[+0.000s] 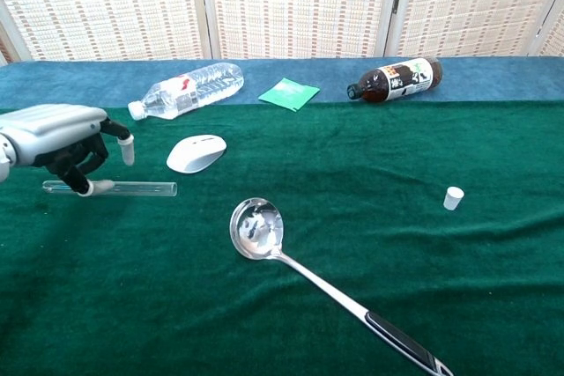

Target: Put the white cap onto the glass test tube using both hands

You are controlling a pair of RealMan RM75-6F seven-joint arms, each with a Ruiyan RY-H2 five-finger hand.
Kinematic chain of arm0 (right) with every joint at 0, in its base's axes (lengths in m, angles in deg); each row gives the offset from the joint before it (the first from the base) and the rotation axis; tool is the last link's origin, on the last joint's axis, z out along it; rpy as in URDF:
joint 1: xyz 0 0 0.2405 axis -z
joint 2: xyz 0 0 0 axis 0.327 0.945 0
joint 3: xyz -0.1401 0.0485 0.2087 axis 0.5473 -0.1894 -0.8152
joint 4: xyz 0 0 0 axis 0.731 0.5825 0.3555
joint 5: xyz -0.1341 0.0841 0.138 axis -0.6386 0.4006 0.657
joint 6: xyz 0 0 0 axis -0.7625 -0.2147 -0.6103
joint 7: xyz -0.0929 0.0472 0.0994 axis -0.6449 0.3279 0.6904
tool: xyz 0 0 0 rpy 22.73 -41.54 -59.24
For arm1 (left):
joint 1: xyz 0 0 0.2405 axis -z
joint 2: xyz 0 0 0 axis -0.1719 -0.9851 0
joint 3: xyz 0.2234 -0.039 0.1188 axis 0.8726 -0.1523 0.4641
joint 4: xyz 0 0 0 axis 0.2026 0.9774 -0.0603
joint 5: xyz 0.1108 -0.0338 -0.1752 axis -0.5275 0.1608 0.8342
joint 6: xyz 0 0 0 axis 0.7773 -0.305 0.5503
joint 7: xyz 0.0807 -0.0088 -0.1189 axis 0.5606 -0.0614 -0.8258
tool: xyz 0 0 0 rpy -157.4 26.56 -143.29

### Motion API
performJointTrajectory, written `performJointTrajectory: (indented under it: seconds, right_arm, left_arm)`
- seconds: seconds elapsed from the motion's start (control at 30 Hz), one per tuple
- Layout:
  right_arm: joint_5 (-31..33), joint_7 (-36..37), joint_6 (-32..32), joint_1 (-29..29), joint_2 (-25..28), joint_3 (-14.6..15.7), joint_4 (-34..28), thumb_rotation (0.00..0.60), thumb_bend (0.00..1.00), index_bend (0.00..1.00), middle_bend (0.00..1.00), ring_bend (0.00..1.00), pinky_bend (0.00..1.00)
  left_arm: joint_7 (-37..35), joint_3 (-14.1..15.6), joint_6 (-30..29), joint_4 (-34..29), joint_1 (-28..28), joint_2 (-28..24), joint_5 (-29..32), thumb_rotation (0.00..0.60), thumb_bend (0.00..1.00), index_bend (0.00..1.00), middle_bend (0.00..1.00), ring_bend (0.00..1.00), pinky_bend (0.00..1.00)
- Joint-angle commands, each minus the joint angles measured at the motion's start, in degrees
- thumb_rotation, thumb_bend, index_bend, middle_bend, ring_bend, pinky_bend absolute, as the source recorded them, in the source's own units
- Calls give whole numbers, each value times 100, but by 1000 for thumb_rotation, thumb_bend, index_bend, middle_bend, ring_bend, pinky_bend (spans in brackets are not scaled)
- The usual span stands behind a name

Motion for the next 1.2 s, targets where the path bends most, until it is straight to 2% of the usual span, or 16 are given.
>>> performJointTrajectory:
  seconds: [0.03,0.67,1.2]
  right_arm:
    - [11,6,19,-9,-7,0,12,600,573,123,235,345,224]
    - [90,28,96,-38,-52,-2,55,600,573,122,239,360,224]
    - [164,89,149,-43,-71,-4,108,600,573,122,243,377,224]
  left_arm:
    - [90,26,-30,152,59,134,189,600,341,425,870,826,794]
    - [-141,59,9,1105,185,624,625,600,355,506,894,855,809]
    - [-171,81,60,1266,264,727,746,600,376,525,895,856,808]
